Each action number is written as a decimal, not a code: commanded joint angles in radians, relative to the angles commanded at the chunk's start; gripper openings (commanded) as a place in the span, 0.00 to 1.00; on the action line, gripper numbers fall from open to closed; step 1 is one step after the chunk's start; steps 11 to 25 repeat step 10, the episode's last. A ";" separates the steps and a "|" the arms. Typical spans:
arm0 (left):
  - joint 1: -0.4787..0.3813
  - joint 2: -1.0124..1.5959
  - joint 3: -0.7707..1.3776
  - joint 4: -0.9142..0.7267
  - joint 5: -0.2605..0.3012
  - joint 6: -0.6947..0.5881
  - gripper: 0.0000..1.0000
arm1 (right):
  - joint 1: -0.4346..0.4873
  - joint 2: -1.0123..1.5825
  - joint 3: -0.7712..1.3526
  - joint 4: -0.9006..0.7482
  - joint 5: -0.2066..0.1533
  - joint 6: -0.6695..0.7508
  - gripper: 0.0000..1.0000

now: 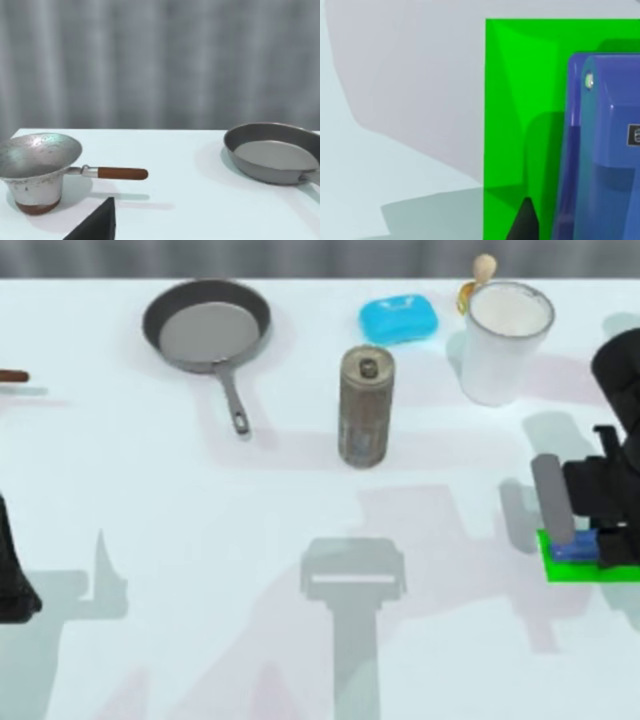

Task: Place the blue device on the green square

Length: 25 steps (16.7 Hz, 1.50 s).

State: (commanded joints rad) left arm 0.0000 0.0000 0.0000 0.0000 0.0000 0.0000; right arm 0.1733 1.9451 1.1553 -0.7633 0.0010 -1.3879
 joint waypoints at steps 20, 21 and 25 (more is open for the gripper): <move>0.000 0.000 0.000 0.000 0.000 0.000 1.00 | 0.000 0.000 0.000 0.000 0.000 0.000 1.00; 0.000 0.000 0.000 0.000 0.000 0.000 1.00 | 0.000 0.000 0.000 0.000 0.000 0.000 1.00; 0.000 0.000 0.000 0.000 0.000 0.000 1.00 | 0.000 0.000 0.000 0.000 0.000 0.000 1.00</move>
